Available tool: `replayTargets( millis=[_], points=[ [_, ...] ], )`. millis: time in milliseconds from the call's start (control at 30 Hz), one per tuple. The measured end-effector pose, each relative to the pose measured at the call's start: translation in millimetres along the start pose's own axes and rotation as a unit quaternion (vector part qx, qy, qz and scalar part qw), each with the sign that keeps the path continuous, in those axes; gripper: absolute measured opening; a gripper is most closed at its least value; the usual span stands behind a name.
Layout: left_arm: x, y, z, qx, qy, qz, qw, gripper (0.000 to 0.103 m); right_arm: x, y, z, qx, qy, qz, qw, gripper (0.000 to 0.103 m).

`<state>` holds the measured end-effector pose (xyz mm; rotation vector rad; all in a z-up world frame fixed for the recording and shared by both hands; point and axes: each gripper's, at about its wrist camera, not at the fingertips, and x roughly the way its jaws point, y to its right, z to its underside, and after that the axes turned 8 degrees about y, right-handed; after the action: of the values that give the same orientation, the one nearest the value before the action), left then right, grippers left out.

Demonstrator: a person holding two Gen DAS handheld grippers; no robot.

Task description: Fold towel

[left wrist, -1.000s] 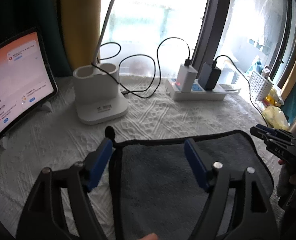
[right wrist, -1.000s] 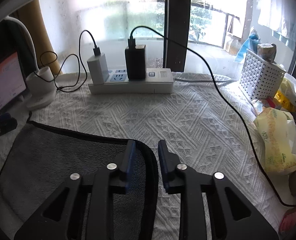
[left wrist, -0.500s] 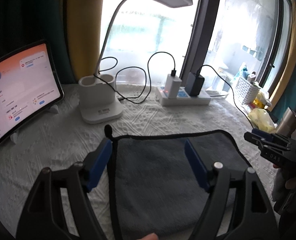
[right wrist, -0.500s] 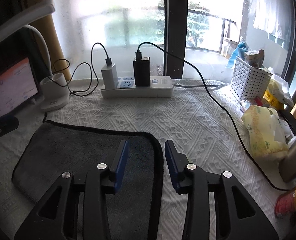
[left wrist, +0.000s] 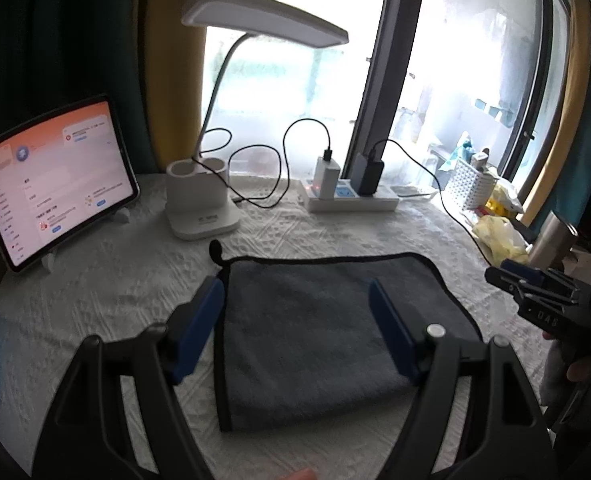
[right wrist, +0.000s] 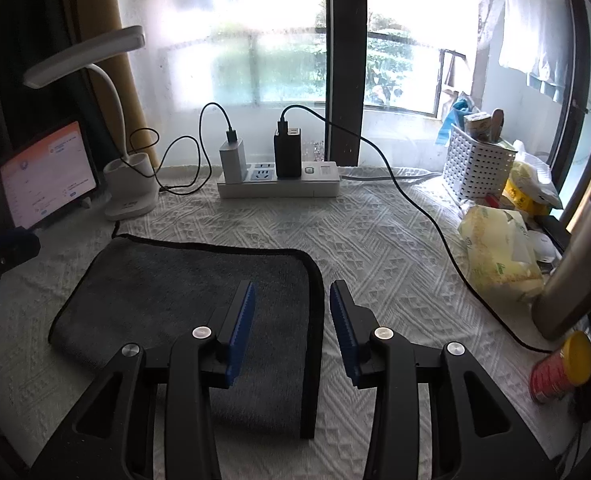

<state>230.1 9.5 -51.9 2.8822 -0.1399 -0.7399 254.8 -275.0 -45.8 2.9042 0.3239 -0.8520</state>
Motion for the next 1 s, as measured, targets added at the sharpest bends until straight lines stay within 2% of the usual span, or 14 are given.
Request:
replayTargets(
  millis=[567,1000],
  points=[
    [-74,23,17,0.005,0.029,0.0,0.9996,0.077,-72,-9,19,0.002,0.037,-0.009,0.999,0.042],
    [-142,45,21,0.02,0.074,0.01,0.997,0.077,-134,-18,29,0.007,0.078,-0.007,0.997,0.042]
  ],
)
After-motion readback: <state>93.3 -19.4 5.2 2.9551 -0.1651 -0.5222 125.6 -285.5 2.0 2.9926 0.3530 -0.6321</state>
